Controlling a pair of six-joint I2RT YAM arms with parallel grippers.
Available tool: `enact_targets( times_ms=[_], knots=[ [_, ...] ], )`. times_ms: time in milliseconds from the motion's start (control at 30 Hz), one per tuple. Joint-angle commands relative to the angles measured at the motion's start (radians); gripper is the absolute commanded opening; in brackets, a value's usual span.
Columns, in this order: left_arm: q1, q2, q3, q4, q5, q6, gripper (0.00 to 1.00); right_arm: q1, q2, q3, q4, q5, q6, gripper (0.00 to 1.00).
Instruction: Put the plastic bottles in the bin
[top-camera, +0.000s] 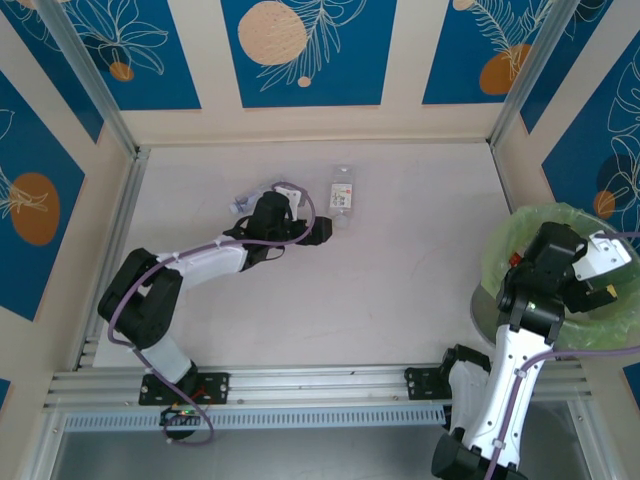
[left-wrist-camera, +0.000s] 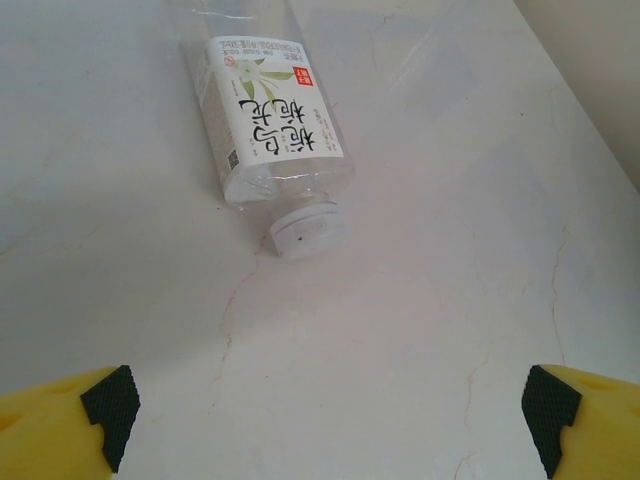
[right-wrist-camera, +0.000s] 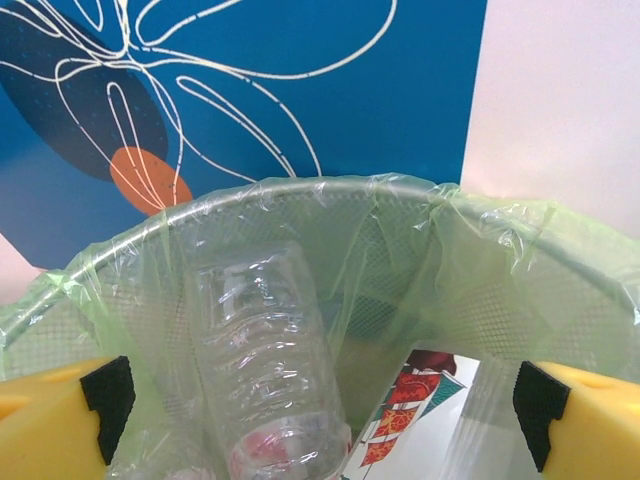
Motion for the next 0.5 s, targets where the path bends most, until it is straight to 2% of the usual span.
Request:
enact_targets(
  times_ms=[0,167,467],
  knots=[
    [0.008,0.014,0.029,0.007,0.023,-0.008,1.0,0.004,-0.012,0.034,0.0,0.023,0.046,1.0],
    [0.008,0.012,0.027,0.004,0.017,-0.009,1.0,0.008,-0.017,0.047,0.0,-0.086,0.047,0.99],
    [0.008,-0.005,0.025,-0.042,-0.059,-0.023,1.0,0.025,-0.019,0.067,0.009,-0.398,-0.002,1.0]
  ],
)
